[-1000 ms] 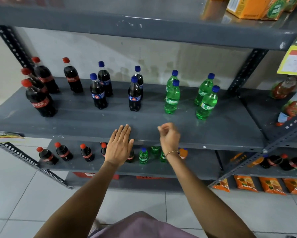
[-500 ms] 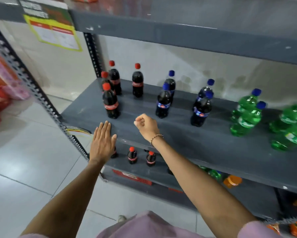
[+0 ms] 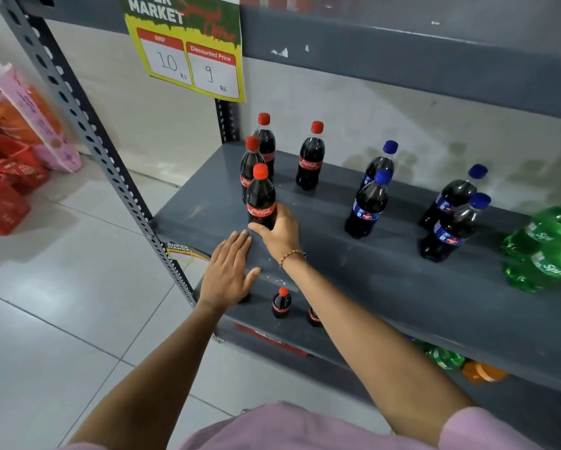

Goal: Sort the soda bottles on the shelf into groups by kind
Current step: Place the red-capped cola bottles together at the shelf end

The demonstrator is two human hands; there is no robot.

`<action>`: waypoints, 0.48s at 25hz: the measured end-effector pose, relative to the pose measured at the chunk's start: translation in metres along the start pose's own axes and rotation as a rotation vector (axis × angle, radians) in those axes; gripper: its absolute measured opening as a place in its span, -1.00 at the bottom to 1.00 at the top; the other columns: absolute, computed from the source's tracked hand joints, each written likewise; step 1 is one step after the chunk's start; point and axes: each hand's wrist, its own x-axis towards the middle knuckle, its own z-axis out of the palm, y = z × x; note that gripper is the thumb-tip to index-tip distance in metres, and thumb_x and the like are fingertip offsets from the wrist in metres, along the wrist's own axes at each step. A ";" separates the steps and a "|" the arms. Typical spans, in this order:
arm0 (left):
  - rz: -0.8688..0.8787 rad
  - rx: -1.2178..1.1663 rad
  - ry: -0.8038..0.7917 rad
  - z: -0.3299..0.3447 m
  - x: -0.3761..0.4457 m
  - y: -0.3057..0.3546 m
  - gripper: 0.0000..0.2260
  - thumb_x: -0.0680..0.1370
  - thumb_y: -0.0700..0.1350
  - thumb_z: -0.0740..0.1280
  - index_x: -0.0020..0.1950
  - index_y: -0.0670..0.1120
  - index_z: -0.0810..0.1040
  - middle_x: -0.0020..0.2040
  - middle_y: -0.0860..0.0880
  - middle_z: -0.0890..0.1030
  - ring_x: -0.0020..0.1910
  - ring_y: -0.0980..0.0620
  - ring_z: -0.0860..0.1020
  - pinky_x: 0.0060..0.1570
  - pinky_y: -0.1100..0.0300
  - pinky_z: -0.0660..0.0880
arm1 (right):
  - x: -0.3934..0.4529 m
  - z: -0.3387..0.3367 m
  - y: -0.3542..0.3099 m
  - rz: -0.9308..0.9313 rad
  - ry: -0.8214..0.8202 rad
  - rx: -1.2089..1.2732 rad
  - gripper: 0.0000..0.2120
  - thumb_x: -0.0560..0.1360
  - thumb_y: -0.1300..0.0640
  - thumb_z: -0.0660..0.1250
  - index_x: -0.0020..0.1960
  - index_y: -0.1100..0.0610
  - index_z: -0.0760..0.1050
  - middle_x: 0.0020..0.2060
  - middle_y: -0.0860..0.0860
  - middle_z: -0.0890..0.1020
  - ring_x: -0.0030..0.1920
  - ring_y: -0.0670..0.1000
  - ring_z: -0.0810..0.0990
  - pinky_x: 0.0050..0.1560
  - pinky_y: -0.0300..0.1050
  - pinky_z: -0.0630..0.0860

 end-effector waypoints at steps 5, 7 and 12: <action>0.002 0.007 0.013 0.003 -0.001 -0.003 -0.36 0.59 0.22 -0.04 0.39 -0.27 0.35 0.40 -0.22 0.38 0.42 -0.19 0.29 0.42 0.03 0.09 | 0.005 -0.019 0.013 0.001 0.086 -0.051 -0.55 0.34 0.15 0.48 0.15 0.26 0.42 0.09 0.20 0.55 0.13 0.16 0.50 0.16 -0.07 0.41; 0.001 0.006 0.013 0.003 0.000 -0.003 -0.37 0.59 0.21 -0.03 0.38 -0.27 0.36 0.40 -0.23 0.39 0.42 -0.19 0.30 0.42 0.03 0.08 | 0.012 -0.030 0.019 0.026 0.105 -0.064 -0.55 0.35 0.17 0.47 0.17 0.26 0.42 0.12 0.21 0.54 0.16 0.17 0.49 0.19 -0.07 0.40; -0.005 0.000 0.009 0.006 -0.002 -0.002 -0.37 0.59 0.23 -0.04 0.40 -0.24 0.34 0.42 -0.20 0.37 0.44 -0.16 0.26 0.43 0.02 0.09 | 0.031 -0.043 0.023 0.101 0.099 -0.059 -0.54 0.38 0.22 0.43 0.24 0.23 0.39 0.20 0.20 0.52 0.23 0.17 0.47 0.29 -0.01 0.40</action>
